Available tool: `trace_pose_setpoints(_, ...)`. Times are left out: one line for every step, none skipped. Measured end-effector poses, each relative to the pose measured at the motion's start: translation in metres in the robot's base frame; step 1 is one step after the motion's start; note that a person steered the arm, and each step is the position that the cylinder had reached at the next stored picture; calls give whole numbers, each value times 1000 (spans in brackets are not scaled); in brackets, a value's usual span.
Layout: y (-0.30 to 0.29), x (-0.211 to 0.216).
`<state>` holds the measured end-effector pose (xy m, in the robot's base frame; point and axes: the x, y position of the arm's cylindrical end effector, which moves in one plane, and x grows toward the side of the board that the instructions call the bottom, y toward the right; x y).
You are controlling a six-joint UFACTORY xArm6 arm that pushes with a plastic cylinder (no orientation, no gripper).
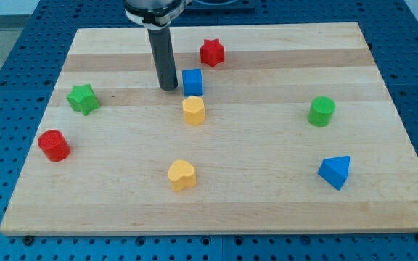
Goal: Move the yellow hexagon right a bit
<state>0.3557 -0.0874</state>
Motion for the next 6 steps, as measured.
trace_pose_setpoints(30, -6)
trace_pose_setpoints(-28, 0)
trace_pose_setpoints(-41, 55)
trace_pose_setpoints(-1, 78)
trace_pose_setpoints(21, 76)
trace_pose_setpoints(-7, 72)
